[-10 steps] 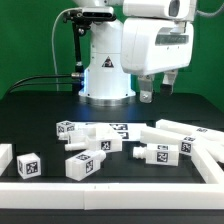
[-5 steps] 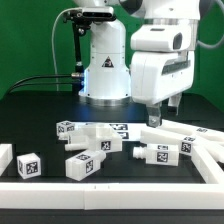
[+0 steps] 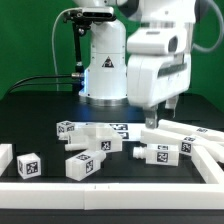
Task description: Assemble chair
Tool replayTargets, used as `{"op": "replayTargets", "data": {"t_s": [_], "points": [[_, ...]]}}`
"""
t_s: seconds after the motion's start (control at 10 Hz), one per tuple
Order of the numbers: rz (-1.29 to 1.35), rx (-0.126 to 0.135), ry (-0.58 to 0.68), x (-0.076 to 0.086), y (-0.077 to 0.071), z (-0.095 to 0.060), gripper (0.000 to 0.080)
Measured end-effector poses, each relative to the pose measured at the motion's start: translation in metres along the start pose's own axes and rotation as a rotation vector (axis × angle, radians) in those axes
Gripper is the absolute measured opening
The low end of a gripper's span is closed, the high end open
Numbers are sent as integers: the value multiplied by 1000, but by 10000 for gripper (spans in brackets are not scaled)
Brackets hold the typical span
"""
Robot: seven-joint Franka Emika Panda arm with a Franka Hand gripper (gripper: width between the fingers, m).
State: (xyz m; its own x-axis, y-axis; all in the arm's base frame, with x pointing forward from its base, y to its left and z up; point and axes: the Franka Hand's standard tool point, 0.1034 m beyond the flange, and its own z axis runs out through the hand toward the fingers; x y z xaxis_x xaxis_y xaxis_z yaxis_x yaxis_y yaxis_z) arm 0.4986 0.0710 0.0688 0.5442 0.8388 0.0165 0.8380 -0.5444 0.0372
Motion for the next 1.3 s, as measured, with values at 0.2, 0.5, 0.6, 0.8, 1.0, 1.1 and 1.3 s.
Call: {"op": "replayTargets", "data": {"t_s": [0.2, 0.5, 0.6, 0.8, 1.0, 1.1, 1.3], "points": [[15, 40, -15, -6, -9, 25, 650], [14, 38, -11, -5, -10, 27, 650], [13, 39, -10, -5, -11, 29, 650], [13, 44, 8, -5, -18, 51, 650], [5, 49, 11, -7, -18, 60, 650], [3, 48, 12, -6, -18, 60, 524], [3, 49, 11, -7, -19, 60, 386]]}}
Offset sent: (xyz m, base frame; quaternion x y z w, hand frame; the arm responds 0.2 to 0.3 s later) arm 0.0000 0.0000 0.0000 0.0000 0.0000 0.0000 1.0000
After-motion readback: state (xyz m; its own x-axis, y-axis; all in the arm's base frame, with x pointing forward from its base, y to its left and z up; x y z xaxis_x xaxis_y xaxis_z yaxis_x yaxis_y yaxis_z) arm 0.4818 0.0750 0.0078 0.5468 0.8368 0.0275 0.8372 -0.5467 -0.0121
